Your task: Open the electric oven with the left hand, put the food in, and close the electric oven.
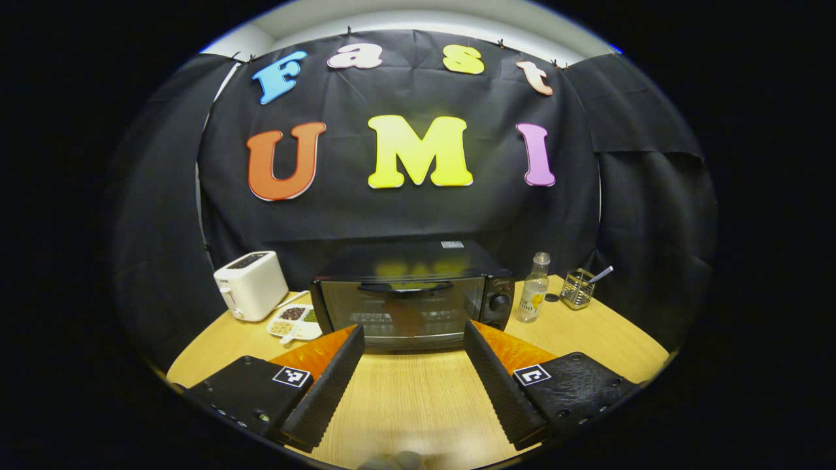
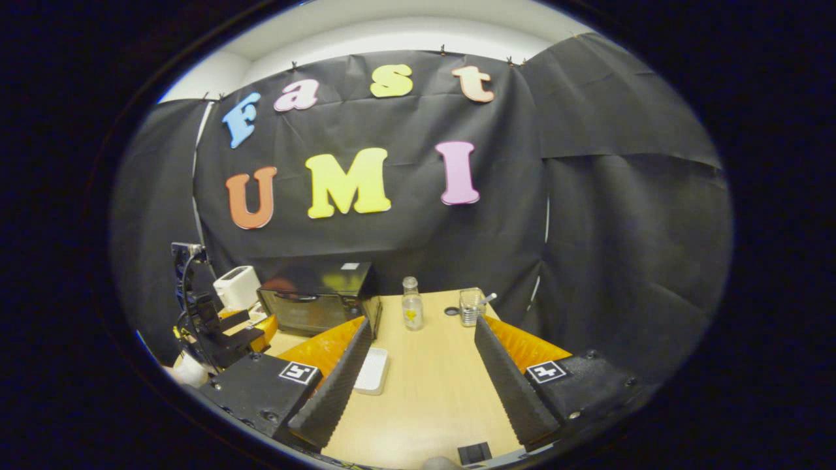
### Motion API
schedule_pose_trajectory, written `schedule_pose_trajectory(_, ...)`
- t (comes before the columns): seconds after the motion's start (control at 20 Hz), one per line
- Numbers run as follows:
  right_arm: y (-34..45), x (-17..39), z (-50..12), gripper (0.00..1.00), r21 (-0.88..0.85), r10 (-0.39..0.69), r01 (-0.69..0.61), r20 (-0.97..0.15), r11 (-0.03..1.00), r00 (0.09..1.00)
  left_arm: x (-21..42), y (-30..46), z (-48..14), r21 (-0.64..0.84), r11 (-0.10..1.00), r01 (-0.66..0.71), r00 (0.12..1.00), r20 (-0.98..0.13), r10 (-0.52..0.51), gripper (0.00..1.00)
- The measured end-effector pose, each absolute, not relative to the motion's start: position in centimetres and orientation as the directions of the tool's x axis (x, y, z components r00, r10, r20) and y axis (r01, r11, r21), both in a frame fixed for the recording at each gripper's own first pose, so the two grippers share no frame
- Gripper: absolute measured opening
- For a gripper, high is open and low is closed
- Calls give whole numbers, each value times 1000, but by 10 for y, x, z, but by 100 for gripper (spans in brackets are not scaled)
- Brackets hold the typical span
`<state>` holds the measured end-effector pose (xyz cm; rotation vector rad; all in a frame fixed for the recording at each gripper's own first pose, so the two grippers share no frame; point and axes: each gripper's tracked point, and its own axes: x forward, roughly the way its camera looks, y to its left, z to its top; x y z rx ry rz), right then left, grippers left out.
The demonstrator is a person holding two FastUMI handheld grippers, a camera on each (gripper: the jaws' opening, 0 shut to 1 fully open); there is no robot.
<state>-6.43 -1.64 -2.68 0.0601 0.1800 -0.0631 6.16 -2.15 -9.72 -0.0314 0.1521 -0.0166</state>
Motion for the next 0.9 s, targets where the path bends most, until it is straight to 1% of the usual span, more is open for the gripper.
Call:
schedule_pose_trajectory(0.05, -14, -67, -22, 100, 44, -30, 38, -170, 998, 985, 46, -19, -85, -27, 1000, 1, 992, -128, -4, 97)
schedule_pose_trajectory(0.25, -4, -82, -7, 100, -1, 79, -80, -137, 997, 987, -38, -5, -36, -42, 995, -90, 994, -66, 87, 96)
schedule_pose_trajectory(0.3, -3, -87, -5, 97, -6, 106, -108, -131, 994, 986, -61, -1, -27, -44, 992, -115, 992, -58, 112, 96)
schedule_pose_trajectory(0.35, -3, -92, -3, 100, -12, 128, -130, -121, 991, 984, -86, 4, -21, -39, 990, -139, 989, -54, 137, 97)
schedule_pose_trajectory(0.45, 1, -99, 0, 100, -18, 165, -168, -93, 986, 982, -129, 17, -14, -22, 981, -193, 980, -51, 191, 97)
schedule_pose_trajectory(0.5, 2, -103, -2, 96, -16, 175, -177, -86, 984, 981, -148, 22, -15, -19, 976, -216, 975, -55, 215, 97)
schedule_pose_trajectory(0.55, 2, -107, -5, 100, -8, 180, -181, -87, 983, 980, -168, 28, -17, -23, 971, -237, 969, -70, 235, 97)
schedule_pose_trajectory(0.6, 4, -113, -7, 96, 8, 187, -187, -90, 982, 978, -185, 33, -17, -27, 967, -255, 965, -78, 252, 97)
schedule_pose_trajectory(0.65, 6, -119, -8, 100, 25, 194, -193, -86, 981, 977, -201, 40, -12, -27, 961, -276, 959, -74, 274, 97)
schedule_pose_trajectory(0.7, 8, -126, -7, 100, 33, 198, -196, -78, 980, 977, -214, 47, -9, -29, 956, -292, 954, -74, 289, 97)
schedule_pose_trajectory(0.75, 7, -130, -11, 96, 32, 188, -186, -81, 982, 979, -224, 53, -7, -34, 952, -305, 951, -70, 302, 96)
schedule_pose_trajectory(0.9, 6, -142, -11, 96, 23, 143, -142, -89, 990, 986, -239, 61, -2, -47, 953, -301, 952, -68, 297, 96)
